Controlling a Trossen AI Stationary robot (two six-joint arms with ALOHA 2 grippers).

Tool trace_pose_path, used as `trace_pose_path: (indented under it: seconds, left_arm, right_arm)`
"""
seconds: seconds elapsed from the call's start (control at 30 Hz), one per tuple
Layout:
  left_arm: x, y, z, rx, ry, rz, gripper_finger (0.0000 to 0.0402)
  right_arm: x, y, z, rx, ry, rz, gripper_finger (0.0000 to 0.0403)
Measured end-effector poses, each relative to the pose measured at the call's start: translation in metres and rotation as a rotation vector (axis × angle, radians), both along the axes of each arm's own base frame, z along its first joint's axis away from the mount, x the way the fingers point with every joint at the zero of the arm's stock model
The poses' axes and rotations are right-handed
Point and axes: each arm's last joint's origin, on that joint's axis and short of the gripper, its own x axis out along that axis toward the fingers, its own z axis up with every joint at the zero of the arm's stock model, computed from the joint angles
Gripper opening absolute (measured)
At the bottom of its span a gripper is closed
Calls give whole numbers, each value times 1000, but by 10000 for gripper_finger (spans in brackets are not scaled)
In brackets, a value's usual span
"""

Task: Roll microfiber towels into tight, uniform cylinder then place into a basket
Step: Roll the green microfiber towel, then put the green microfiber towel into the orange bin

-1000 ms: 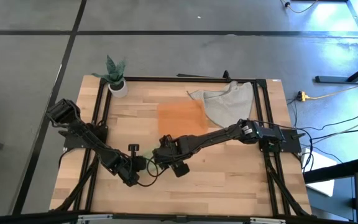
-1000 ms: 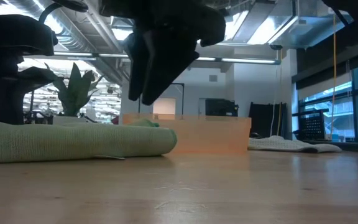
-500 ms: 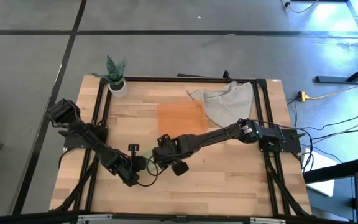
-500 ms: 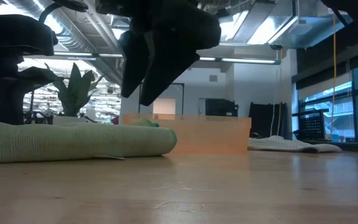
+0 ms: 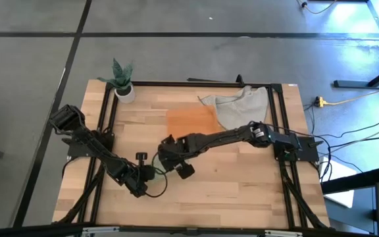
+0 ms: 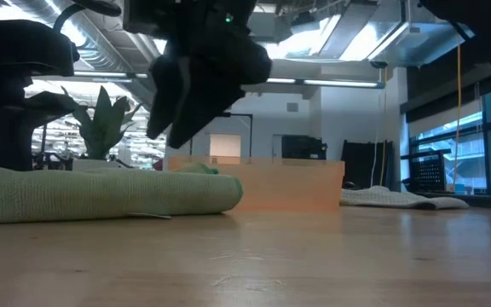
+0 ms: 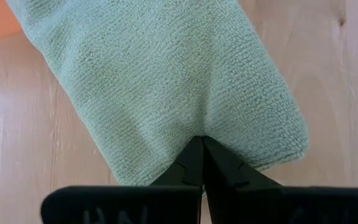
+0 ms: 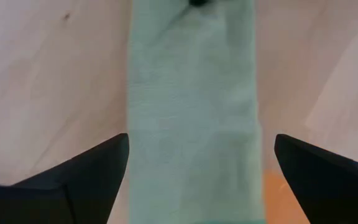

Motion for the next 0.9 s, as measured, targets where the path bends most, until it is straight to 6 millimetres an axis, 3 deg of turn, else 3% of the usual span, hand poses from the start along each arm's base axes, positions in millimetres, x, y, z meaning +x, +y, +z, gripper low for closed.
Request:
trace_pose_path:
  seconds: [0.43,0.9]
  left_arm:
    - [0,0,0,0,0,0,0]
    - [0,0,0,0,0,0,0]
  right_arm:
    - [4,-7,-39,4,-53,114,400]
    - [11,-27,-37,55,-106,89,400]
